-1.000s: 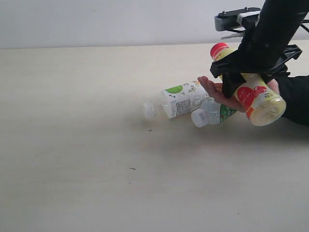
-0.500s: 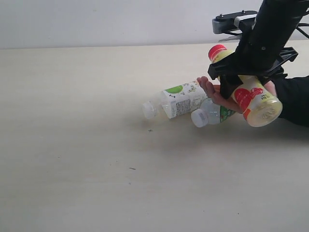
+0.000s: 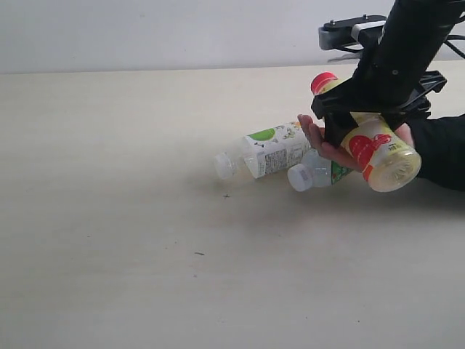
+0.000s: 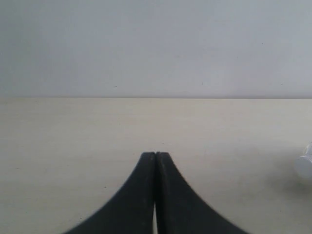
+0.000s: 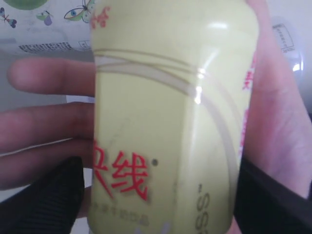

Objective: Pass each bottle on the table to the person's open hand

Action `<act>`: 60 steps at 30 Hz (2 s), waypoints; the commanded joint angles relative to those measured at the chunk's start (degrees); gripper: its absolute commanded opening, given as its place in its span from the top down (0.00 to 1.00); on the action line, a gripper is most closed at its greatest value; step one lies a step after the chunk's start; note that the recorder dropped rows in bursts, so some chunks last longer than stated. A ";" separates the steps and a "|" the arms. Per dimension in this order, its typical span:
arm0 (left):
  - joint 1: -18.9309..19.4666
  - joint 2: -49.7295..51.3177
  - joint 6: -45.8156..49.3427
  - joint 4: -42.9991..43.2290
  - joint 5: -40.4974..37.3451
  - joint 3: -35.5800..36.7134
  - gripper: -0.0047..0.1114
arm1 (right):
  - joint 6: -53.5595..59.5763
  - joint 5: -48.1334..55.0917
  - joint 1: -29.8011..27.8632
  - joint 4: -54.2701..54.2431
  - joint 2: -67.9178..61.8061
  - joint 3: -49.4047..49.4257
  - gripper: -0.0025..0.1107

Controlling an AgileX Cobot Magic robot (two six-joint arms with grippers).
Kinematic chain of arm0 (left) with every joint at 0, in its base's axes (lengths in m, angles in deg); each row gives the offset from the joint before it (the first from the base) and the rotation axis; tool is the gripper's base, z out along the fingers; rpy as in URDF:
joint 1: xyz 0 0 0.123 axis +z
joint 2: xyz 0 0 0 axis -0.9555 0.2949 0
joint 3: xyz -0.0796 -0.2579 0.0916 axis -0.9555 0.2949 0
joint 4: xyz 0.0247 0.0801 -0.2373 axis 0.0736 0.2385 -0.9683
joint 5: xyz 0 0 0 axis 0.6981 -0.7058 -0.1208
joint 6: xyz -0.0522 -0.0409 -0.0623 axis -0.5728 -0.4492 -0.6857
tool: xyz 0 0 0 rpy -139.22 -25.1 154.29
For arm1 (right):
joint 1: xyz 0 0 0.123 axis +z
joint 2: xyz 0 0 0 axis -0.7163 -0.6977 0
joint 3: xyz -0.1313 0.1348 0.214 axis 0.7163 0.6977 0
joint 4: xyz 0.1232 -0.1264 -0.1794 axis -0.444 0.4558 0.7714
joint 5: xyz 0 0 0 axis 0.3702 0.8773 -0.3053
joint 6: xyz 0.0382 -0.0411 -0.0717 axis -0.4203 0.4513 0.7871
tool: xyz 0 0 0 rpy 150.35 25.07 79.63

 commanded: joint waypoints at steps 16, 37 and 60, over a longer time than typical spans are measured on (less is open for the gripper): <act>0.00 -0.36 0.11 0.16 0.14 0.20 0.96 | 0.00 -0.86 -0.20 0.66 9.60 -0.20 0.30; 0.00 -0.36 0.11 0.16 0.14 0.20 0.96 | 3.35 -10.49 -0.20 -4.24 86.66 35.37 0.98; 0.00 -0.36 0.11 0.16 0.14 0.20 0.96 | 2.32 -8.89 -0.20 -4.15 102.96 46.39 0.98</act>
